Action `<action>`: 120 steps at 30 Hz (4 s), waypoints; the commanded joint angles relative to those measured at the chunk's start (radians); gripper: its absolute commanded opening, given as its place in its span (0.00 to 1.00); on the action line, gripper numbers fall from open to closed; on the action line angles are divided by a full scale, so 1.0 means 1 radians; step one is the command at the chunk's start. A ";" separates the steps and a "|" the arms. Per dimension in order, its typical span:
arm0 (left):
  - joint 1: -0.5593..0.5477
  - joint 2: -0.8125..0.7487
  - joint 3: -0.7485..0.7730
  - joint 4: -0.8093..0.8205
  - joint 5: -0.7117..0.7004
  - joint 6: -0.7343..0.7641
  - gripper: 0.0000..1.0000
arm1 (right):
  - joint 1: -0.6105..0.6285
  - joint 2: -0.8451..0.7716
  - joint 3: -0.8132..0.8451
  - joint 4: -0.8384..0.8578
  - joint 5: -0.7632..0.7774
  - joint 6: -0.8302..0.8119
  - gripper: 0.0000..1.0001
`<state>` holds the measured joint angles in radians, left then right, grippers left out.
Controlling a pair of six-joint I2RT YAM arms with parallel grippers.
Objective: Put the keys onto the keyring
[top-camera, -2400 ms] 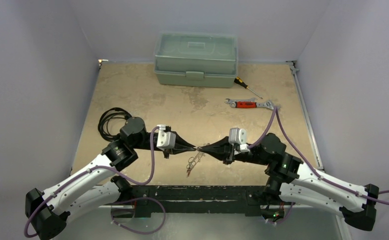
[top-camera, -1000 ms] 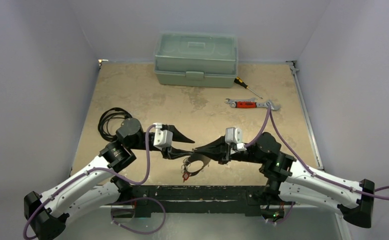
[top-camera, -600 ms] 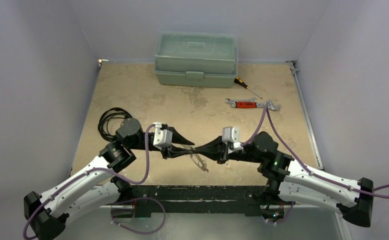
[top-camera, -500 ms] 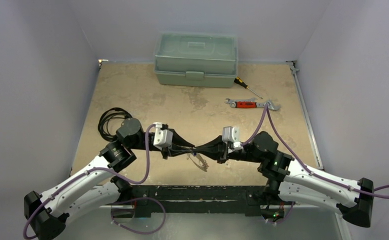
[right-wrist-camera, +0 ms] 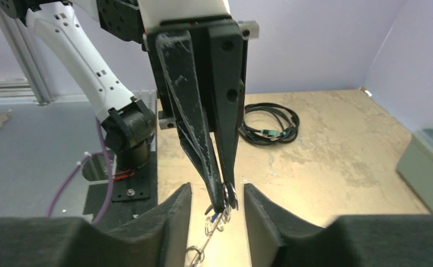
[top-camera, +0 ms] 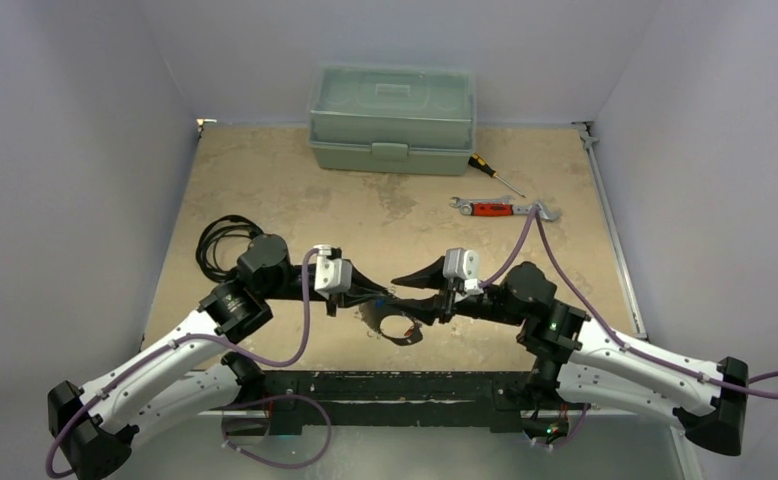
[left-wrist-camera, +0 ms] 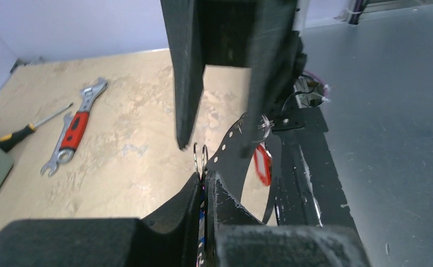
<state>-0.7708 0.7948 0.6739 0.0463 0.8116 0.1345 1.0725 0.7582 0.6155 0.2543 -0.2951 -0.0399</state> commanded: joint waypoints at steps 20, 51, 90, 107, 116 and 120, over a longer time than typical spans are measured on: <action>0.008 0.067 0.086 -0.156 -0.023 0.077 0.00 | 0.034 0.335 0.567 -0.871 0.121 -0.169 0.58; 0.008 0.078 0.082 -0.128 0.088 0.036 0.00 | 0.079 0.313 0.506 -0.748 0.017 -0.229 0.03; 0.030 -0.028 0.042 0.008 -0.005 0.018 0.48 | 0.121 0.044 0.235 -0.258 0.134 -0.186 0.00; 0.031 -0.042 0.035 0.010 0.025 0.048 0.00 | 0.121 0.002 0.216 -0.211 0.138 -0.181 0.00; 0.030 -0.035 0.036 0.009 0.032 0.047 0.00 | 0.121 -0.037 0.194 -0.179 0.110 -0.169 0.00; 0.030 -0.041 0.042 0.008 0.020 0.043 0.24 | 0.121 -0.020 0.195 -0.186 0.108 -0.167 0.00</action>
<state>-0.7483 0.7609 0.7067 0.0456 0.8528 0.1688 1.1893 0.7479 0.7982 -0.0196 -0.1524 -0.2237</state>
